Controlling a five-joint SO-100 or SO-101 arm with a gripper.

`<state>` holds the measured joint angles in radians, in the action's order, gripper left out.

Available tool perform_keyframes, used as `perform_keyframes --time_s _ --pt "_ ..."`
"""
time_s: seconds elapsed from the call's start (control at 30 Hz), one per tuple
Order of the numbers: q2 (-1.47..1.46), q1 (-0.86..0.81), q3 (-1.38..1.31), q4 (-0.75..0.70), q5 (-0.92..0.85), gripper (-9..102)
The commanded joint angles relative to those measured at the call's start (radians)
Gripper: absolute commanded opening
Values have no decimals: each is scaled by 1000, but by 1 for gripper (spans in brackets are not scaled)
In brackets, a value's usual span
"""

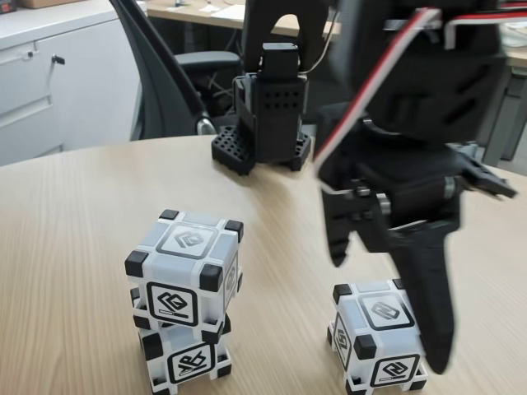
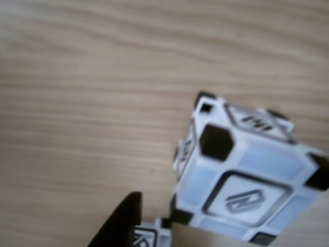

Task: Stack cubes from left to right.

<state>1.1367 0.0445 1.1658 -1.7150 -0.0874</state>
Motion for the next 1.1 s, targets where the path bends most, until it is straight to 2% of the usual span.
perform_keyframes --time_s 0.0,0.27,0.8,1.07 --pt "6 11 -23 31 58 45" --pt "5 11 -21 35 190 43" --pt "-48 12 -21 40 195 43" --pt "-94 12 -23 109 178 42"
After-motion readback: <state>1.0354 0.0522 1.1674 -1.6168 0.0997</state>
